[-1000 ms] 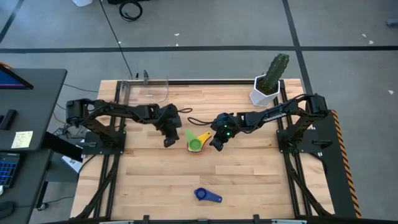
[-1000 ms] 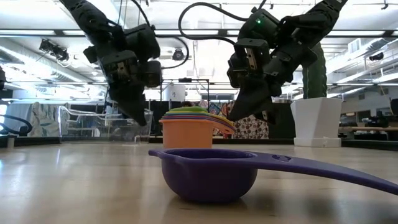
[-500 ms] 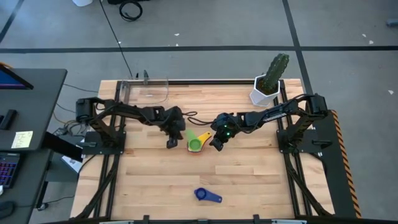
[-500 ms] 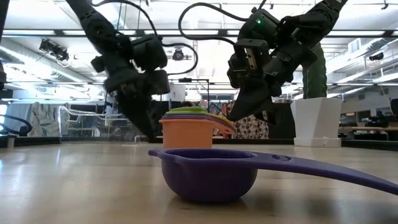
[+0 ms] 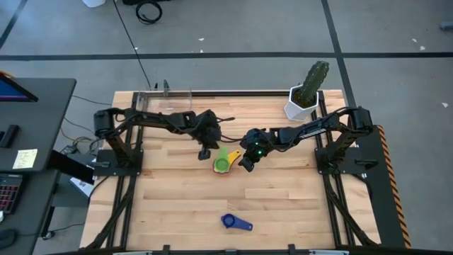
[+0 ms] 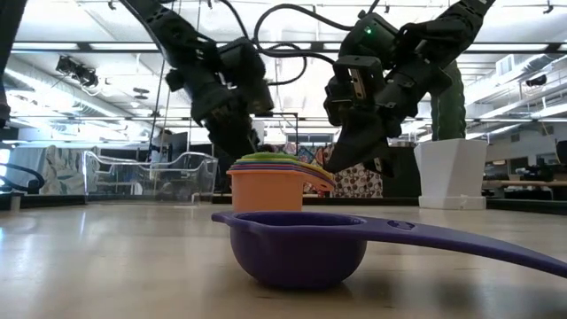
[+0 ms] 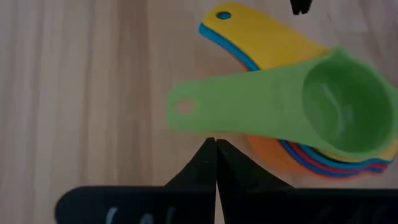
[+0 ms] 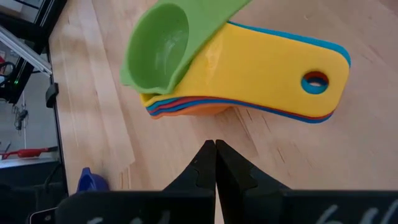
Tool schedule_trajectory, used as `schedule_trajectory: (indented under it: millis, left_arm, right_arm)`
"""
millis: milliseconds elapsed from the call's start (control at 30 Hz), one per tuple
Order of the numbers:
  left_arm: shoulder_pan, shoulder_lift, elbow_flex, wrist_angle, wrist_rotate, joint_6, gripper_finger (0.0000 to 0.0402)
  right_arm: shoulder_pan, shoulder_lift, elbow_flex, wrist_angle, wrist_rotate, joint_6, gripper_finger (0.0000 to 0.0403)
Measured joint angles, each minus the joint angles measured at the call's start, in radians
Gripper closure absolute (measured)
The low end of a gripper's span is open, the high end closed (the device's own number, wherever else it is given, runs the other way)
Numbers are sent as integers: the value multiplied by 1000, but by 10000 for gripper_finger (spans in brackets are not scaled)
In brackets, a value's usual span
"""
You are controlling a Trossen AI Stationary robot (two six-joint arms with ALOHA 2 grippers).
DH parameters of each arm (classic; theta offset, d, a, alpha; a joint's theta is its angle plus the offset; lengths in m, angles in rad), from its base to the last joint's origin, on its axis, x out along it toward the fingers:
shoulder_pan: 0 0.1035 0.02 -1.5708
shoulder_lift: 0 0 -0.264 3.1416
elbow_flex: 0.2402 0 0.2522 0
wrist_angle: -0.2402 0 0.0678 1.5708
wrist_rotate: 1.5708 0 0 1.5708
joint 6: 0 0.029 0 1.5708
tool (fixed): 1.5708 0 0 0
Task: Nest measuring cups in basket
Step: Stack the green nest measuring cup on top of the yellow nest measuring cup
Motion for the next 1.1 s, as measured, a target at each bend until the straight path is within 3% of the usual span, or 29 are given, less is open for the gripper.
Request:
schedule_trajectory:
  millis: [200, 667, 867, 1100]
  left_arm:
    - [-1, 107, 83, -50, 46, 6, 397]
    - [12, 113, 218, -123, 44, 85, 397]
    - [34, 67, 220, -212, -110, 88, 397]
    - [58, 74, 219, -294, -18, 85, 397]
  right_arm:
    - [0, 0, 0, -4, 0, 1, 398]
    - [0, 0, 0, -3, 0, -2, 398]
    - [0, 0, 0, -3, 0, -2, 398]
    - [0, 0, 0, -2, 0, -7, 398]
